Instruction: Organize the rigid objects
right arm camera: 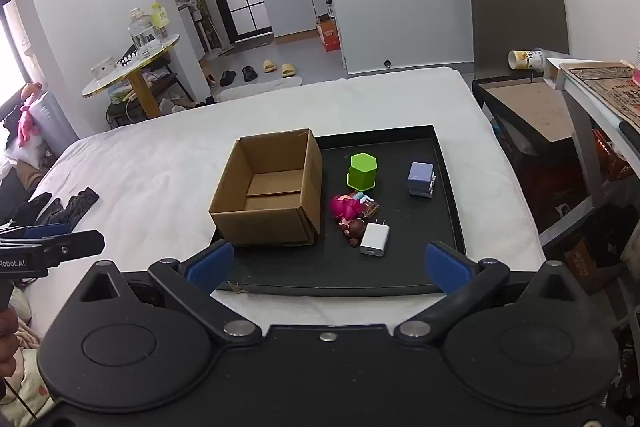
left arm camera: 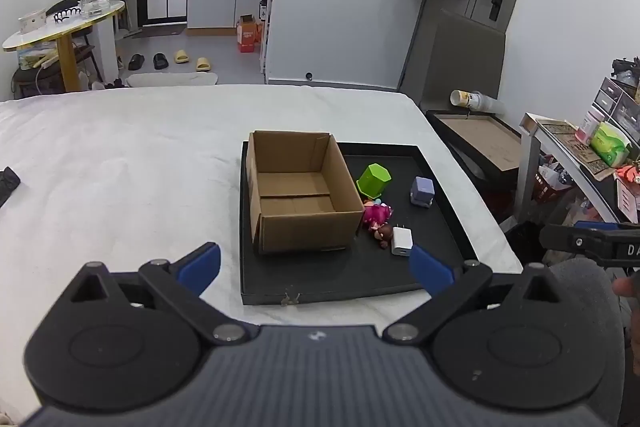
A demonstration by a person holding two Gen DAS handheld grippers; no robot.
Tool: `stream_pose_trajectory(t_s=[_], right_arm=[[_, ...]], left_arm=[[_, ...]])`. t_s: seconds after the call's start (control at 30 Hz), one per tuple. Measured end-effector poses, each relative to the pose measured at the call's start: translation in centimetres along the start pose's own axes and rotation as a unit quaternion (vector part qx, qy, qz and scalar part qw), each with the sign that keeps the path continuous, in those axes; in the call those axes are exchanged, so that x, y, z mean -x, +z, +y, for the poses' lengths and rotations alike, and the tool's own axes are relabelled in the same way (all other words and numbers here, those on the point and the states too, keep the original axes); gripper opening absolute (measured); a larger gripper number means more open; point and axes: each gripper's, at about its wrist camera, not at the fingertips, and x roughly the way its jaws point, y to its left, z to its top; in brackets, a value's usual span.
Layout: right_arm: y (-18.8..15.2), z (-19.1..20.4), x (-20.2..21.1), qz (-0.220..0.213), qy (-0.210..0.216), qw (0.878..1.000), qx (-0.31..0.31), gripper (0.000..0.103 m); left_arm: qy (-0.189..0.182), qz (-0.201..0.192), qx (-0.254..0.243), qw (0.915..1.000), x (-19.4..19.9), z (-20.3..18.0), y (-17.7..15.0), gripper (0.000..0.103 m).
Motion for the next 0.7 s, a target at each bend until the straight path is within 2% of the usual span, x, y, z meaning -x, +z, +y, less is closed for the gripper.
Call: stream_pose_trajectory(t_s=[0.33,0.7], right_arm=[[0.0,0.2,-0.1,0.003,-0.005,1.0,0.004,0.103],[0.0,0.2,0.3,-0.005,-0.005,1.0,0.002,0.103]], left_arm=[[-0.014,-0.005,-0.007,0.9999,1.1,0.0,-0.4,0.1],[-0.012,0.0,-0.005,0.9999,0.2,0.0,0.1,0.1]])
